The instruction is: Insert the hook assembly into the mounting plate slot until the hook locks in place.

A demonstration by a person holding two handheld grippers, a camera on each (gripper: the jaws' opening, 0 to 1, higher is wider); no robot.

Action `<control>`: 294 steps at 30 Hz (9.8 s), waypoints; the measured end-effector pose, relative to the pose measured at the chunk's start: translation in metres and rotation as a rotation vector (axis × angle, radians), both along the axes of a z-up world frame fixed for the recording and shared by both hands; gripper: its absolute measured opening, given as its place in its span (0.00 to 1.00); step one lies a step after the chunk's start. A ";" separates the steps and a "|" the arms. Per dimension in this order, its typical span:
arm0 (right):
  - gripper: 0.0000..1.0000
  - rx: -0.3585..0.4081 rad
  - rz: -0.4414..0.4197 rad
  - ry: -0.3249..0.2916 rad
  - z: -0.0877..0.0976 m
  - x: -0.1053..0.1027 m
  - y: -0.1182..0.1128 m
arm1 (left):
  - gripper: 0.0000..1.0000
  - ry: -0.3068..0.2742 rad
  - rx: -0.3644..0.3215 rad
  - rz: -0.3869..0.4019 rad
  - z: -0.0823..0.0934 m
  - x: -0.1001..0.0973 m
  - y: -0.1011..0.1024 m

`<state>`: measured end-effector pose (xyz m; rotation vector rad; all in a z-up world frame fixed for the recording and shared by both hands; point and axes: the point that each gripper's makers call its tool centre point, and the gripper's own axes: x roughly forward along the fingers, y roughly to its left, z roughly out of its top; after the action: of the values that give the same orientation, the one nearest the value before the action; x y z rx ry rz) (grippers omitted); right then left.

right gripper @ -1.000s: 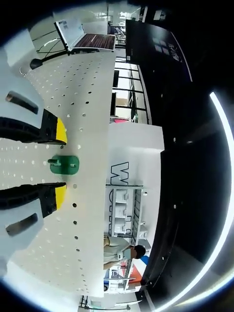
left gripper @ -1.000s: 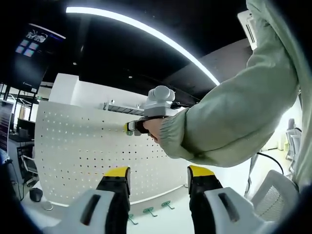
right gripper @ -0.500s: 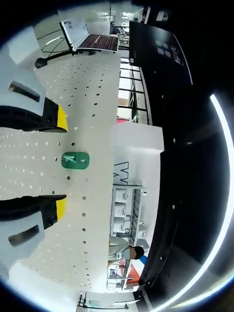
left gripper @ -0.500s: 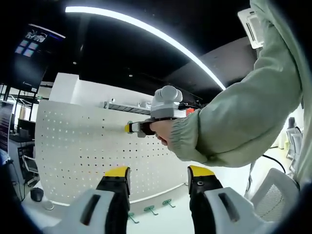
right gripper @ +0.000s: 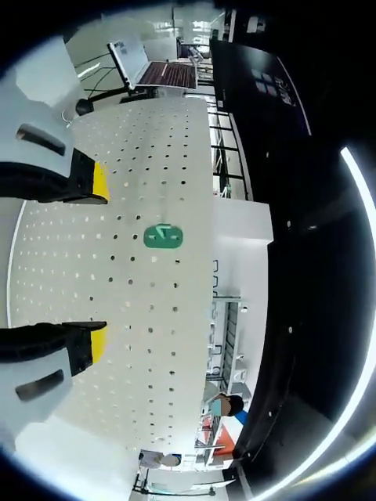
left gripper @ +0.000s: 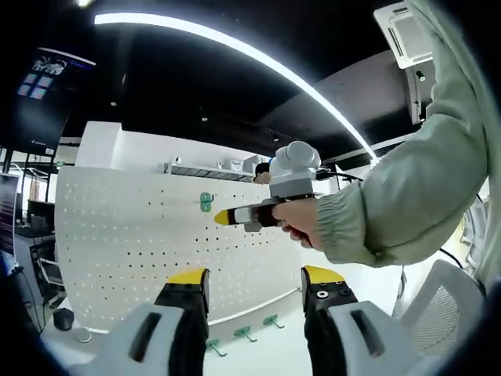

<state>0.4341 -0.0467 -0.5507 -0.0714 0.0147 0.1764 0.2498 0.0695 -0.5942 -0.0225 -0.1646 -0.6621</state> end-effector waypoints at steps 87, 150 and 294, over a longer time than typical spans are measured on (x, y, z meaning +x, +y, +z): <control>0.56 0.106 0.284 0.051 -0.069 -0.176 -0.013 | 0.44 0.106 0.381 -0.010 -0.051 0.061 0.012; 0.55 0.276 0.211 0.072 -0.070 -0.168 -0.036 | 0.12 0.485 0.963 -0.448 -0.227 0.178 -0.008; 0.49 0.090 0.394 0.117 -0.083 -0.180 0.010 | 0.04 0.196 0.129 -0.004 -0.037 0.015 0.009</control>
<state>0.2543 -0.0369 -0.6340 0.0273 0.1094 0.5743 0.2650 0.0782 -0.6308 0.0359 0.0670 -0.6698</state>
